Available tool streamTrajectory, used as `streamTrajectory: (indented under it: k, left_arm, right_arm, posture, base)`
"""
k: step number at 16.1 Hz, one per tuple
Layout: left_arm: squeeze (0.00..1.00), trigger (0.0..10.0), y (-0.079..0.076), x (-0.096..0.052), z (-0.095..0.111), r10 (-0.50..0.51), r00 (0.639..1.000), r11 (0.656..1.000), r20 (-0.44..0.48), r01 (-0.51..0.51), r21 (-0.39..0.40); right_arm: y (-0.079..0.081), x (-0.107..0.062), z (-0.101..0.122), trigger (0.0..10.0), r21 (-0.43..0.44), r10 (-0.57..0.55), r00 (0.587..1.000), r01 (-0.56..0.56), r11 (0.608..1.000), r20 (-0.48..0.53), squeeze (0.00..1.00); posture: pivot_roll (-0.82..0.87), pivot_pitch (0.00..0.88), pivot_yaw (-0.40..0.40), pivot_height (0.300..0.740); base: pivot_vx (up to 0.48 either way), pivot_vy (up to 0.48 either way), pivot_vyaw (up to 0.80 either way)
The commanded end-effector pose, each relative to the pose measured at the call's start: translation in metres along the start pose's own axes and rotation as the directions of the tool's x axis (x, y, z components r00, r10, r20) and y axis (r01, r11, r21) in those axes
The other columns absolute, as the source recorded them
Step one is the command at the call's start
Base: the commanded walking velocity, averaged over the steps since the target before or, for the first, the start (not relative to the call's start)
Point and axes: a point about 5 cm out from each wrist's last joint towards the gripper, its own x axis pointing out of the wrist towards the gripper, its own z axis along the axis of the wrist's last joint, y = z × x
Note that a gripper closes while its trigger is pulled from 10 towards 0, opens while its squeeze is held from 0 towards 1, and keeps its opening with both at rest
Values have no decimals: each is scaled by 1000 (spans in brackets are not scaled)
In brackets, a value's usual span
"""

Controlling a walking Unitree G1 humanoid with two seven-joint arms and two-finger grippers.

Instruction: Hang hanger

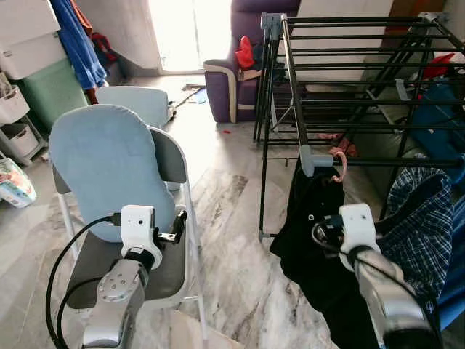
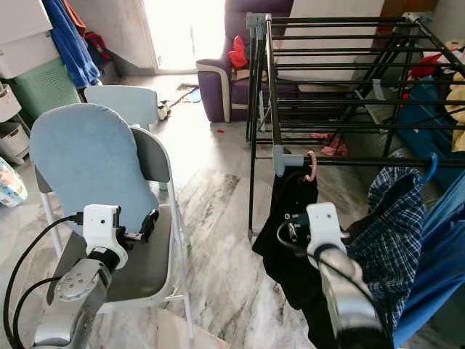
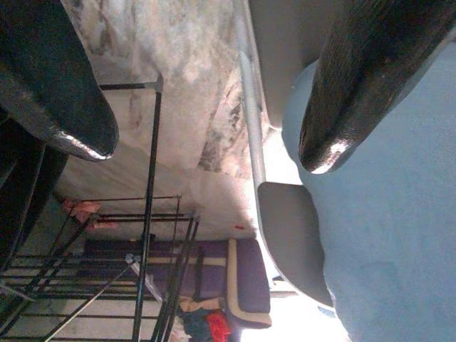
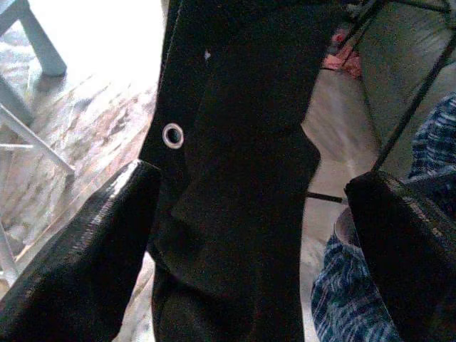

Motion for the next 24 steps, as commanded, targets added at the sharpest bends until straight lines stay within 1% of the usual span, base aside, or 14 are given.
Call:
streamTrajectory:
  k: [1, 2, 5, 6, 9, 12, 13, 15, 16, 19, 20, 21, 24]
  left_arm:
    - [0, 10000, 5, 0, 4, 13, 1000, 1000, 3, -13, 18]
    - [0, 10000, 6, 0, 4, 15, 1000, 1000, 1, -15, 24]
    - [0, 10000, 6, -1, 3, 13, 1000, 999, -8, -13, 36]
    - [0, 10000, 7, -1, 3, 14, 1000, 999, -10, -13, 40]
    - [0, 10000, 7, -1, 4, 16, 1000, 999, -12, -15, 42]
    - [0, 10000, 4, -1, 4, 6, 1000, 999, -13, -5, 42]
    - [0, 10000, 4, -1, 4, 6, 1000, 999, -14, -5, 40]
    - [0, 10000, 1, -1, 4, 0, 1000, 999, -14, 0, 37]
    - [0, 10000, 1, -1, 4, -1, 1000, 999, -14, 1, 34]
    - [0, 10000, -1, -2, 4, -1, 1000, 1000, -15, 1, 31]
    - [0, 10000, -1, -2, 4, -1, 1000, 1000, -16, 2, 30]
    - [0, 10000, -1, -2, 3, -1, 1000, 1000, -18, 2, 30]
    - [0, 10000, -2, -2, 3, -3, 1000, 1000, -21, 4, 29]
  right_arm:
    - [-1, 4, 1, 6471, -6, 7, 1000, -7, 1000, 0, 0]
    - [-2, 12, 3, 0, -15, 19, 1000, -19, 1000, -13, 0]
    - [0, 23, 8, 0, -22, 28, 999, -29, 999, -31, 0]
    - [2, 26, 5, 0, -15, 35, 998, -35, 999, -55, 0]
    - [7, 27, -1, 0, -3, 58, 996, -59, 998, -67, 0]
    - [6, 27, -7, 0, 3, 54, 995, -54, 999, -79, 0]
    - [5, 27, -7, 0, 4, 45, 996, -45, 999, -71, 0]
    - [2, 26, -3, 0, -16, 11, 1000, -11, 1000, -13, 0]
    - [2, 25, -3, 0, -16, 0, 1000, 0, 1000, -1, 0]
    - [1, 22, -6, 0, -14, -19, 1000, 19, 1000, 12, 0]
    - [1, 22, -7, 235, -14, -22, 1000, 23, 1000, 15, 0]
    - [1, 21, -9, 0, -15, -22, 1000, 22, 1000, 16, 0]
    - [1, 21, -9, 0, -12, -23, 1000, 23, 1000, 18, 0]
  posture:
    - [-86, 0, 43, 740]
    - [-83, 0, 43, 740]
    - [-71, 0, 38, 740]
    - [-64, 0, 36, 740]
    - [-63, 0, 37, 740]
    - [-65, 0, 38, 740]
    - [-68, 0, 39, 740]
    - [-73, 0, 40, 740]
    - [-73, 0, 39, 740]
    - [-74, 0, 39, 740]
    - [-74, 0, 39, 740]
    - [-75, 0, 39, 740]
    - [-76, 0, 40, 740]
  base:
    - [0, 0, 0]
    - [0, 0, 0]
    - [0, 0, 0]
    - [0, 0, 0]
    - [0, 0, 0]
    - [0, 0, 0]
    - [0, 0, 0]
    - [0, 0, 0]
    - [0, 0, 0]
    - [0, 0, 0]
    - [0, 0, 0]
    - [0, 0, 0]
    - [0, 0, 0]
